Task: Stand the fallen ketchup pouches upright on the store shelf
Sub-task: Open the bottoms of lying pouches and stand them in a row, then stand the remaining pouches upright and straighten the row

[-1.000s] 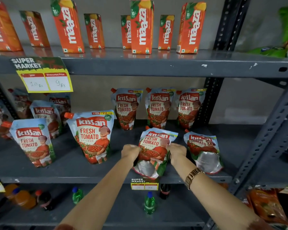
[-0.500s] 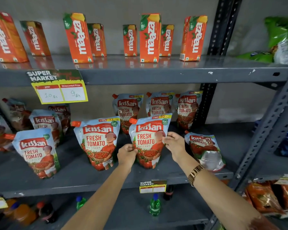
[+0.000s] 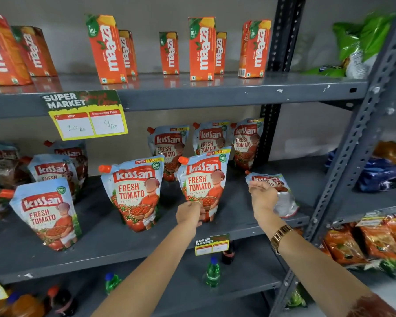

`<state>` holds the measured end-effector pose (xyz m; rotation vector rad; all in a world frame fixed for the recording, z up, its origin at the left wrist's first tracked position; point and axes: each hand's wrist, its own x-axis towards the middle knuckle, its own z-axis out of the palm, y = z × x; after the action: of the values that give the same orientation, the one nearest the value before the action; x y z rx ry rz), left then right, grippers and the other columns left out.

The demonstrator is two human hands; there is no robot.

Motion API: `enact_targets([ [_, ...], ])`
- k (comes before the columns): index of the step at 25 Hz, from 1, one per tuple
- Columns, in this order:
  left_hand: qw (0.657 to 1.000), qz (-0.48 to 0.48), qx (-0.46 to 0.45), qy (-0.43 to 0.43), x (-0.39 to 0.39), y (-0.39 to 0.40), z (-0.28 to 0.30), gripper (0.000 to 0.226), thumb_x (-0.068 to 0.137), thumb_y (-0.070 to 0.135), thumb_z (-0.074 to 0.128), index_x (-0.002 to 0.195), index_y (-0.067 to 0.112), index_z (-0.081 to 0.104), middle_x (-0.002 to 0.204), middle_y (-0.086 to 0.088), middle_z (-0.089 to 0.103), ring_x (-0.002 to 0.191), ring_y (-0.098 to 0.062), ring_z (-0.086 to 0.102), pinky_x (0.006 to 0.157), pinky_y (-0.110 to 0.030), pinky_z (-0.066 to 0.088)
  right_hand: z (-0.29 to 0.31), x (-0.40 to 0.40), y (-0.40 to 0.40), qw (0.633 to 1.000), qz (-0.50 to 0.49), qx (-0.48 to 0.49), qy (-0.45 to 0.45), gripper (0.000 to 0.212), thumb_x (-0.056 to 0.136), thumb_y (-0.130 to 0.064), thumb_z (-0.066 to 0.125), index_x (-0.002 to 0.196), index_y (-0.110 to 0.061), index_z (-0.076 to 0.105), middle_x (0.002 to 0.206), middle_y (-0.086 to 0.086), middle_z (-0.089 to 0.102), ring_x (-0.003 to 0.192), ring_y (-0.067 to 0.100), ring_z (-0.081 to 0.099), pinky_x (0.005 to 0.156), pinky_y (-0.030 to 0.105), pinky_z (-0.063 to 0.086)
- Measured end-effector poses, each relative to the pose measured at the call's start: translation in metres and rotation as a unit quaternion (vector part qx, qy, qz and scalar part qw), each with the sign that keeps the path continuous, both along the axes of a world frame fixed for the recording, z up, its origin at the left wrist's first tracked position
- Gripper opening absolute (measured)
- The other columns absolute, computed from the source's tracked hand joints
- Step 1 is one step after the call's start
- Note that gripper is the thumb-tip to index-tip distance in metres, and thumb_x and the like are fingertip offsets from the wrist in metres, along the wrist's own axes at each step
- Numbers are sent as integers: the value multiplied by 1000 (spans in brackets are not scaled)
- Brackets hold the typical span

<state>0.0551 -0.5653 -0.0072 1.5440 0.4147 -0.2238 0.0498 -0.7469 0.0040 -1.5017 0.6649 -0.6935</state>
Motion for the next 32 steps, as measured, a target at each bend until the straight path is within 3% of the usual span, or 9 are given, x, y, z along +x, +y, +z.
enact_targets([
  [3,1000,-25,-3,-17,0,-23,9,9,87,20,55,90,13,58,82,-7,67,65,-20,62,53,-26,50,8,-5,-23,999,-38,-13,0,22,80,9,51,87,1,70,86,11,70,77,17,60,66,8,49],
  [6,998,-51,-11,-17,3,-52,16,9,89,17,52,90,12,60,80,-4,64,60,-16,57,47,-22,42,14,-7,-50,997,-75,-19,17,25,78,9,49,83,-4,71,93,16,73,87,25,66,80,22,50],
  [13,996,-91,8,-3,18,-146,14,15,89,17,56,99,10,64,94,-7,63,78,-20,60,66,-28,51,0,-9,-125,978,12,-140,154,27,83,-6,58,108,1,65,112,23,68,106,36,62,91,36,47],
  [17,992,-116,-6,47,30,-187,1,38,85,23,62,117,2,59,113,-14,64,95,-26,62,83,-36,55,-14,1,-144,964,62,-123,228,28,88,-14,51,108,2,65,113,24,67,105,37,61,84,34,47],
  [20,990,-111,-30,77,39,-205,-5,47,81,26,66,120,1,55,107,-14,67,98,-28,63,91,-39,54,-16,11,-156,945,123,-76,293,33,93,-17,43,106,8,60,119,24,62,110,36,58,88,35,46],
  [22,991,-97,-30,88,46,-212,-10,57,78,27,68,124,0,48,116,-17,64,104,-31,62,94,-42,52,-23,17,-161,950,128,-24,285,27,93,-15,43,86,6,59,112,23,62,100,35,60,84,37,46],
  [24,991,-85,-37,93,53,-214,-14,63,77,26,70,128,0,44,123,-20,61,106,-33,61,95,-42,52,-29,23,-164,961,92,28,258,25,89,-15,50,69,0,50,86,15,59,74,29,56,69,34,42],
  [28,984,-109,-75,119,61,-212,-17,57,74,12,69,127,0,49,122,-21,62,108,-35,62,96,-47,51,-29,31,-166,962,81,99,242,14,83,-21,59,82,-8,55,65,5,56,59,21,53,52,23,41],
  [32,984,-93,-107,103,60,-215,-12,38,72,-4,55,110,-3,63,108,-22,67,100,-36,64,84,-45,55,-26,39,-171,957,117,156,216,13,81,-15,62,77,-2,65,66,11,66,63,27,66,62,36,59],
])
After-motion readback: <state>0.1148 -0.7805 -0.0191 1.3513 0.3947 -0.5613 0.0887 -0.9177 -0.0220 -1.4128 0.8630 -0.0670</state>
